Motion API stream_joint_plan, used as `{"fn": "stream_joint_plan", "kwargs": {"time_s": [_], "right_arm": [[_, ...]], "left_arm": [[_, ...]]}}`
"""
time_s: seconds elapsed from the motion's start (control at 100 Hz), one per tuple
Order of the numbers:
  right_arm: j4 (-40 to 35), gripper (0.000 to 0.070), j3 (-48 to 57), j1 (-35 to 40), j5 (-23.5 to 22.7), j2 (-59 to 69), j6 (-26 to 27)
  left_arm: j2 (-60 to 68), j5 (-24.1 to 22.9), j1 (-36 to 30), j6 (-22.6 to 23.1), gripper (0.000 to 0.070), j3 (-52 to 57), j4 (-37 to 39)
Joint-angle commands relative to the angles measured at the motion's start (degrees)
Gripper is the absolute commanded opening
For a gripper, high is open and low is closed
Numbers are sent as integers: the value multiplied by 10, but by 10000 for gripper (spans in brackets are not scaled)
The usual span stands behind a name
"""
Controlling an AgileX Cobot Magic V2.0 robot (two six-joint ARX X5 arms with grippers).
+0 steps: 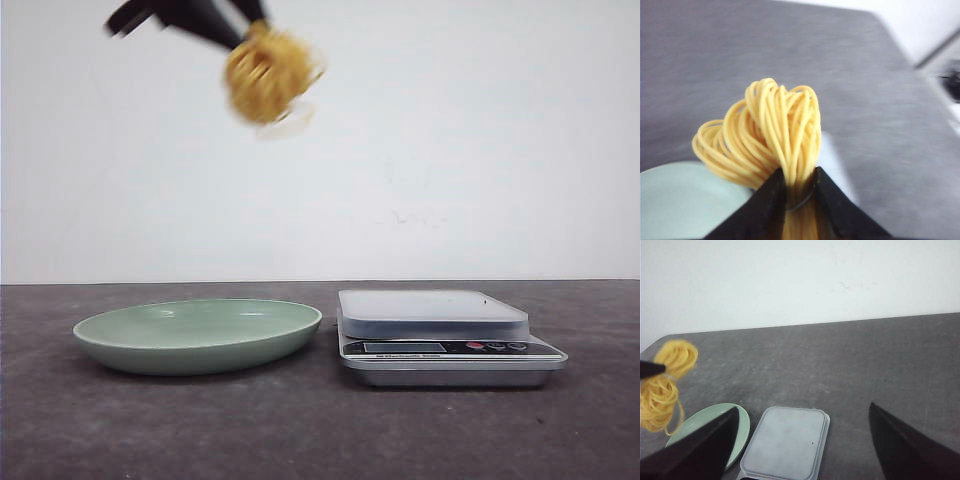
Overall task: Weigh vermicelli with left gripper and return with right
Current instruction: 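Carry the bundle with the left gripper over the scale and lower it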
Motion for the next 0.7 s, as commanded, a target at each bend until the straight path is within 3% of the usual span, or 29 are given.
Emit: {"fn": "stream_joint_plan", "kwargs": {"time_s": [0.0, 0.26, 0.69], "right_arm": [[5, 525, 10, 1, 0, 1, -5], [5, 525, 10, 1, 0, 1, -4], [-5, 525, 11, 1, 0, 1, -2]], "left_arm": [[18, 13, -15, 6, 4, 17, 23], [90, -2, -59, -28, 4, 27, 82], [271, 9, -67, -98, 4, 63, 132]]}}
